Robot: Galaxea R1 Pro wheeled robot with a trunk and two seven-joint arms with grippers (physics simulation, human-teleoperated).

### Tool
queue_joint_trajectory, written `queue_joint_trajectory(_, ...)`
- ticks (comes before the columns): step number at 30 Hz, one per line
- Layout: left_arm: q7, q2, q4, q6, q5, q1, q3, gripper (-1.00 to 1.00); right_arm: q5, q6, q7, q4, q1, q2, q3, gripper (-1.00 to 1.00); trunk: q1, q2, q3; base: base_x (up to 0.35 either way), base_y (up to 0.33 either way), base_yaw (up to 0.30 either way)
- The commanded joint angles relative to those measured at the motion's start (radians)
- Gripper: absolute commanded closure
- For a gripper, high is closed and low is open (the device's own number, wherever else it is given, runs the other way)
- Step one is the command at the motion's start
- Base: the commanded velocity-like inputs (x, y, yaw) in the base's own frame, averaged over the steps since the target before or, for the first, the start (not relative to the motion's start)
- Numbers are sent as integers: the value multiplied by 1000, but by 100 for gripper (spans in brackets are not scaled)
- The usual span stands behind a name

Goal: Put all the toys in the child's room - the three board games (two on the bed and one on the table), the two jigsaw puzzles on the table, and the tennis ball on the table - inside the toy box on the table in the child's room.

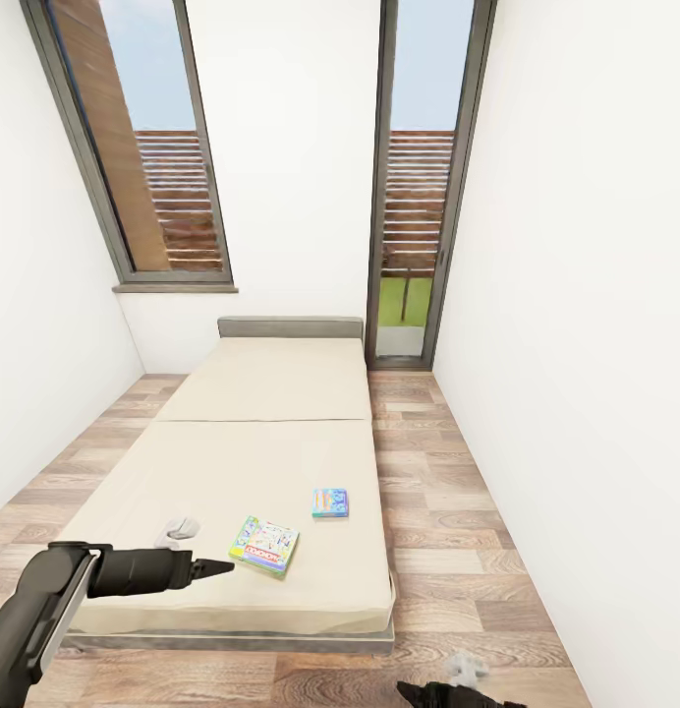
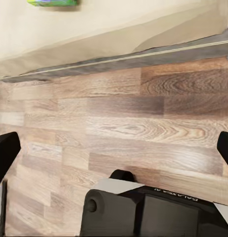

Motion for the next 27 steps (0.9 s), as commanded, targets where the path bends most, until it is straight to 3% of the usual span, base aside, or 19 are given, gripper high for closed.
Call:
queue_joint_trajectory(1,-1,0,0,9,-1,-1,1,-100,-8,29,32,-17,0,-9,-11,-100,1,-2,-2,0,0,0)
queue_joint_trajectory(4,18,-1,-1,9,0,-1,3,-100,-12,75,118,-59,1,-30,-87,-100,1,-2,-2,0,0,0)
queue_joint_trajectory(7,36,-1,-1,8,1,-2,3,-100,-14,68,152,-72,1,-35,-161,-100,1,-2,-2,0,0,0)
queue_joint_trajectory(14,46,-2,-1,10,2,-5,4,-100,-14,43,167,-27,1,-35,-205,-100,1,-2,-2,0,0,0)
queue_joint_trajectory(17,54,-10,3,11,1,-48,5,-100,-15,23,166,-1,1,-34,-212,-100,1,-2,-2,0,0,0)
queue_joint_trajectory(20,147,-41,21,7,0,-136,5,-100,-16,-29,162,24,1,-34,-213,-100,1,-2,-2,0,0,0)
queue_joint_trajectory(22,205,-51,31,2,0,-152,5,-100,-16,-41,160,30,1,-34,-213,-100,1,-2,-2,0,0,0)
queue_joint_trajectory(27,432,-106,52,-16,7,-176,5,-100,-16,-62,158,38,1,-34,-215,-100,1,-2,-2,0,0,0)
